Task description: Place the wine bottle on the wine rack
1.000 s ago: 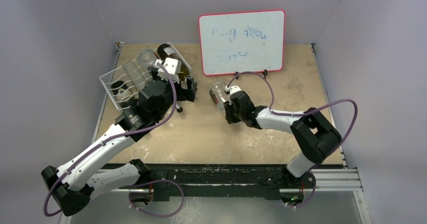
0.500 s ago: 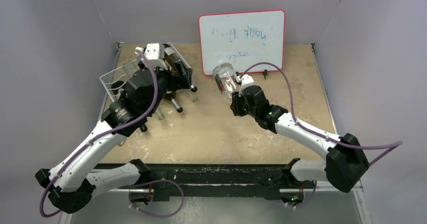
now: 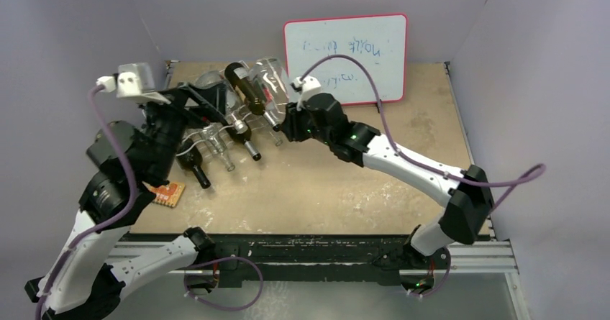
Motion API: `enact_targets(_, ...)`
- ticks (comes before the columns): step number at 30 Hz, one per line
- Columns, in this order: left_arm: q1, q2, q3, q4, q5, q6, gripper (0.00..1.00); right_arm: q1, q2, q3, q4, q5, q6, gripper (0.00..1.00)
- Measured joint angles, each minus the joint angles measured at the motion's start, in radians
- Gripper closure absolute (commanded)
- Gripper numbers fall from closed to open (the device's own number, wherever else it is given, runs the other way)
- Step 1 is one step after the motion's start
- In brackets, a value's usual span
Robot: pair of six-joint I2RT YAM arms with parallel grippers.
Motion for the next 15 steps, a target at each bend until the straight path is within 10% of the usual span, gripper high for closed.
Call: enact_targets(15, 0.0, -0.162, 0.124, -0.038, -0.097, 0.077, 0.06, 0.264, 0.624, 0.685, -0.027, -0.007, 0.058, 1.0)
